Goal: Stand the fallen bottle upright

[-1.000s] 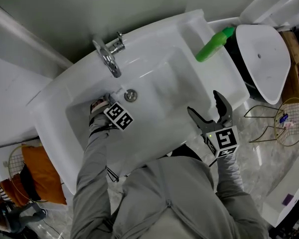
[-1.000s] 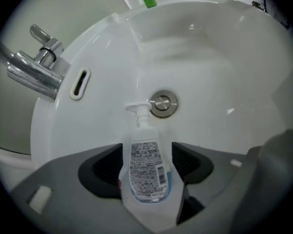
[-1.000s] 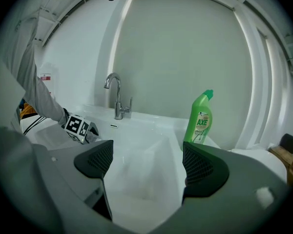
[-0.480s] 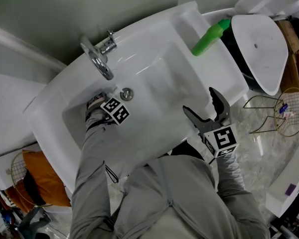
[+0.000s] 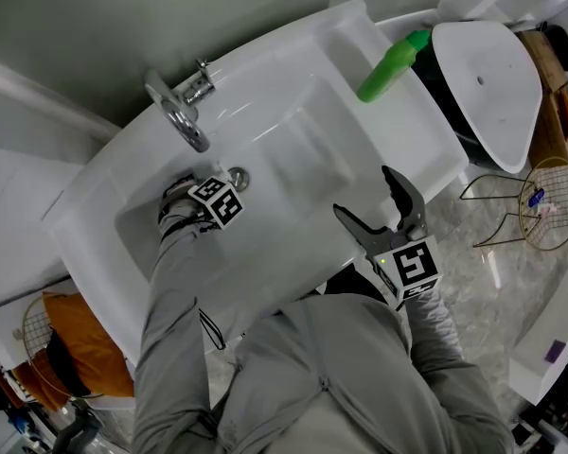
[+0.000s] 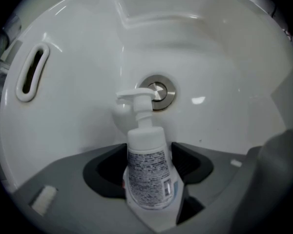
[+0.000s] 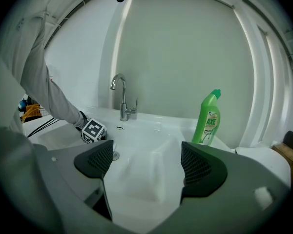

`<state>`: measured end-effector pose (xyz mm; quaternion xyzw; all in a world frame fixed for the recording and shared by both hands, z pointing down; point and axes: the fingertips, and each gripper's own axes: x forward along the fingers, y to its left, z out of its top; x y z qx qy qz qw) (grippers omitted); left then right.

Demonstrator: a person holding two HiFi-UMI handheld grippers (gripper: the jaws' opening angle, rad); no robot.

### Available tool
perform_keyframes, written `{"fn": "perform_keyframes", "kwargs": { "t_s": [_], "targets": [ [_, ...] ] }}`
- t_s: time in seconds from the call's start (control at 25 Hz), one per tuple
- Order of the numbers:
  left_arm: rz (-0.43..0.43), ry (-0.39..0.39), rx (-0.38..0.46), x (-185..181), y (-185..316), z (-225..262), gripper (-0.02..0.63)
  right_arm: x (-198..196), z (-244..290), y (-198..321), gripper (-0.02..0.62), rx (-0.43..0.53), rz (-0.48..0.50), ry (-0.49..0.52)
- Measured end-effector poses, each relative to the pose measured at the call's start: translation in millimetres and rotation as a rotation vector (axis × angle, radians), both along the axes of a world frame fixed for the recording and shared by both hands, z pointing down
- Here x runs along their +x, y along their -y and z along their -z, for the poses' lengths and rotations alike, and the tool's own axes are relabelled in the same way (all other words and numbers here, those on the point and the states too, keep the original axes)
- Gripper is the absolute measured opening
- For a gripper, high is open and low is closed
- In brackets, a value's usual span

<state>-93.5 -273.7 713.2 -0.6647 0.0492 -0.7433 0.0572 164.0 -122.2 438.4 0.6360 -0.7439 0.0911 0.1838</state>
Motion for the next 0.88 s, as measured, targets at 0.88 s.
{"fn": "perform_keyframes", "kwargs": {
  "t_s": [0.88],
  "targets": [
    [0.182, -0.221, 0.054, 12.5, 4.9, 25.7, 0.327, -16.9, -5.0, -21.7, 0.43, 0.014, -0.031, 0.006]
  ]
}}
